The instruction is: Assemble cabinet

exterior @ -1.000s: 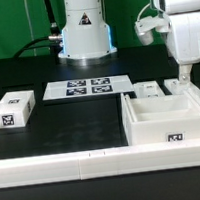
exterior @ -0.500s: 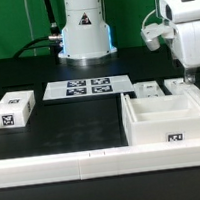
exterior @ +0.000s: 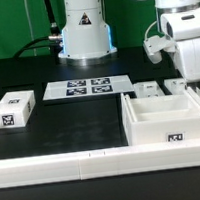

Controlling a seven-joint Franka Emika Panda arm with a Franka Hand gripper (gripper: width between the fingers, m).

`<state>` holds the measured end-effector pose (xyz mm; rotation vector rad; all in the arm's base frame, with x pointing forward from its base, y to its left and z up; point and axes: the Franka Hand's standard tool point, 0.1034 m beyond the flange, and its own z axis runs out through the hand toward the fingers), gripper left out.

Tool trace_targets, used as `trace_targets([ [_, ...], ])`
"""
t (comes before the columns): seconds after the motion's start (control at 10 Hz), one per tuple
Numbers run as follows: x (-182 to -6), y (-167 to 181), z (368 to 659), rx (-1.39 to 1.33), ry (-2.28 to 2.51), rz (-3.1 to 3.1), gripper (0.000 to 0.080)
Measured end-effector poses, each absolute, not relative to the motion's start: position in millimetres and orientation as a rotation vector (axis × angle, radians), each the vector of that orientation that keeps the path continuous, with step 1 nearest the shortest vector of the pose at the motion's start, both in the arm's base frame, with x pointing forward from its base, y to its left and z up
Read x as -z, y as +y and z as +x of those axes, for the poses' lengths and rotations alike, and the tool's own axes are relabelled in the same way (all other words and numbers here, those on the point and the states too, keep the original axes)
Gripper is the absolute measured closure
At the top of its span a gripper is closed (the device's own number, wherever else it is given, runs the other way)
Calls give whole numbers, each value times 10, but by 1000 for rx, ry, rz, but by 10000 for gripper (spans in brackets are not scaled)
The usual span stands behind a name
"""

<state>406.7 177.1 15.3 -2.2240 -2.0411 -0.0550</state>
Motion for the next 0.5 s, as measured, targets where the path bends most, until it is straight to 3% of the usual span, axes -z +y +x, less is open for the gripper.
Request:
trace_targets([
  [0.1, -141, 1764, 4061, 52, -2037, -2225, 2],
  [0.2, -127, 1755, 4056, 49, -2033, -2225, 93],
  [0.3, -125, 1754, 4054, 48, -2032, -2225, 278],
  [0.4, -120, 1749, 4053, 47, -2031, -2226, 413],
  [0.5, -114, 1744, 4049, 45, -2029, -2227, 413],
])
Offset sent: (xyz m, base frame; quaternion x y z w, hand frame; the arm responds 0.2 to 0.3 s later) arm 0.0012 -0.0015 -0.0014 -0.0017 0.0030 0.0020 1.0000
